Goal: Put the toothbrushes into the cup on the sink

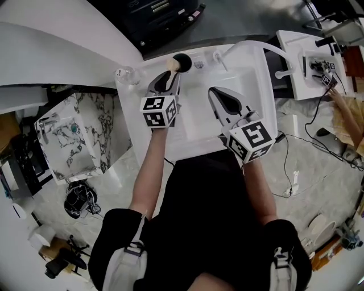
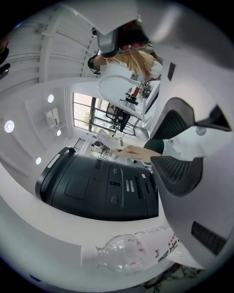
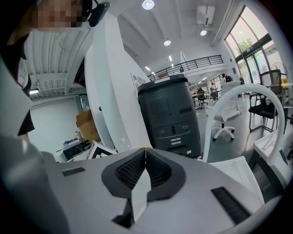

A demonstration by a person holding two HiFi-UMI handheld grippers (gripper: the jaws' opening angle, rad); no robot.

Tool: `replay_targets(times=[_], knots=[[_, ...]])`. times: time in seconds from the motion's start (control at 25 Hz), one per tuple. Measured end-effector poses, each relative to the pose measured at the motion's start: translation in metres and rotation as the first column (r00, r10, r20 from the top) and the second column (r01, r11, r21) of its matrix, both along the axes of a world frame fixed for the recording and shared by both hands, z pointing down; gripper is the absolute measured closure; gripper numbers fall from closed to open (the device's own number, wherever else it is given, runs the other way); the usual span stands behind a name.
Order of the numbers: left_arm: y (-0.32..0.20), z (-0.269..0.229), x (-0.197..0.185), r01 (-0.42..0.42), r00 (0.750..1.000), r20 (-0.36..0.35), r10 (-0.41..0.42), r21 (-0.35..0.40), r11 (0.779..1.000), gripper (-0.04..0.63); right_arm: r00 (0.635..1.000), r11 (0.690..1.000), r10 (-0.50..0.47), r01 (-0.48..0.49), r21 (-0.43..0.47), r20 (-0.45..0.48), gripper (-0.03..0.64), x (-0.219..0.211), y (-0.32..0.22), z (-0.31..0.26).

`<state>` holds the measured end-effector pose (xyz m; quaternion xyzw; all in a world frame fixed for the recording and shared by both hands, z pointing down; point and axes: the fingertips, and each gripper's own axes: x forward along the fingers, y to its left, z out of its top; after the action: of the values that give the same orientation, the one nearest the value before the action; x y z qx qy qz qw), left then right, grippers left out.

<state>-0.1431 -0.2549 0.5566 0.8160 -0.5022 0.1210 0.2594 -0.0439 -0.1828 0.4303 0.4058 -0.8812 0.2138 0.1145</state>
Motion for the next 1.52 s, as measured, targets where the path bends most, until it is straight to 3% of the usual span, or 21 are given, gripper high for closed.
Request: replay_targets(times=[0.92, 1.52], knots=[[0.121, -0.059, 0.049, 0.120, 0.990, 0.065, -0.126, 0.082, 0.989, 0.517, 0.988, 0.992, -0.116, 0.111, 0.056, 0.101, 0.586, 0.067, 0.088, -0.020], [0.224, -0.124, 0.112, 0.152, 0.986, 0.036, -0.164, 0.228, 0.962, 0.565, 0.977, 0.982, -0.172, 0.159, 0.107, 0.128, 0.586, 0.118, 0.173, -0.035]])
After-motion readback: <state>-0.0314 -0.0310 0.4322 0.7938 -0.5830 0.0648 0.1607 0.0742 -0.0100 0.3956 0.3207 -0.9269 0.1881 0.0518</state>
